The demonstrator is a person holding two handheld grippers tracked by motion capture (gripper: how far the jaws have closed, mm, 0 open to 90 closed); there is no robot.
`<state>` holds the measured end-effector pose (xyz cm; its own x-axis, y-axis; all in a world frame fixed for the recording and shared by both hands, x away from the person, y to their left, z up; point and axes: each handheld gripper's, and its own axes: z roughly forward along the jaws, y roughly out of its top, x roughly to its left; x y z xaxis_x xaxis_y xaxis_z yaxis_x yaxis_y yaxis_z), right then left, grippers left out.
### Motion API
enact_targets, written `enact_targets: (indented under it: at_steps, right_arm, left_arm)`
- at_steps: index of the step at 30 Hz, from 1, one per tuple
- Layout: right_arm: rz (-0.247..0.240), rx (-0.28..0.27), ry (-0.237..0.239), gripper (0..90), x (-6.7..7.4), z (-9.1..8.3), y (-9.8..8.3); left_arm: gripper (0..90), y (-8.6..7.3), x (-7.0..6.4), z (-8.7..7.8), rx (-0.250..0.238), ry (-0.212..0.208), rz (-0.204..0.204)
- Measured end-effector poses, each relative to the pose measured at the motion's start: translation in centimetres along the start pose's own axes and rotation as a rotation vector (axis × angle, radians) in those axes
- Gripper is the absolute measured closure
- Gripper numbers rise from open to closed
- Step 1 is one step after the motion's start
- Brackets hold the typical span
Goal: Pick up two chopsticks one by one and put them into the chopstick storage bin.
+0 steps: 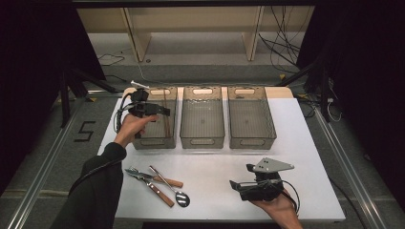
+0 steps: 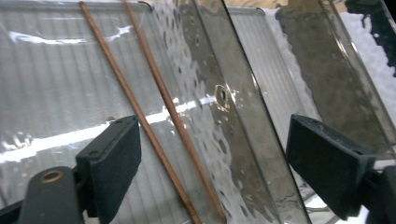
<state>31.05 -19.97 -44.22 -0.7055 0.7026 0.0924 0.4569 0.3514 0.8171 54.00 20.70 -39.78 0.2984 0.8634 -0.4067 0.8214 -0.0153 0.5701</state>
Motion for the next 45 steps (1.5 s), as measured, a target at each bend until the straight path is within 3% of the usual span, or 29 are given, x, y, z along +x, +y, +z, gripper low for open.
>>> enact_targets:
  at_steps: [7, 9, 14, 17, 27, 33, 42, 45]
  right_arm:
    - [0.0, -0.002, 0.0, 17.6, 0.0, 0.0, 0.0]
    - [-0.001, 0.001, 0.0, 17.7, 0.1, 0.0, 0.0]
    - [-0.002, 0.005, 0.001, 17.7, 0.2, 0.1, 0.0]
    - [-0.004, 0.006, 0.002, 17.8, 0.3, 0.2, 0.0]
    - [-0.029, 0.004, 0.025, 20.7, 1.3, 0.6, 0.4]
    - [-0.037, 0.004, 0.061, 24.6, 2.2, 1.0, 1.2]
    - [-0.068, 0.035, 0.117, 28.8, 4.4, 3.3, 2.4]
    - [-0.089, 0.049, 0.125, 29.9, 5.3, 4.3, 2.8]
  left_arm:
    - [17.7, -0.5, -0.3, -1.5, -0.032, -0.013, 0.037]
    - [17.7, -0.9, -0.5, -2.2, -0.061, -0.041, 0.038]
    - [17.7, -2.2, -1.8, -3.7, -0.061, -0.031, 0.12]
    - [17.7, -3.4, -2.5, -4.7, -0.089, -0.057, 0.138]
    - [17.7, -8.3, -3.4, -7.0, -0.193, -0.158, 0.146]
    - [17.7, -11.1, -2.8, -7.2, -0.233, -0.185, 0.137]
    - [17.4, -13.1, -3.1, -7.4, -0.261, -0.193, 0.179]
    - [17.3, -13.9, -3.2, -7.3, -0.291, -0.211, 0.172]
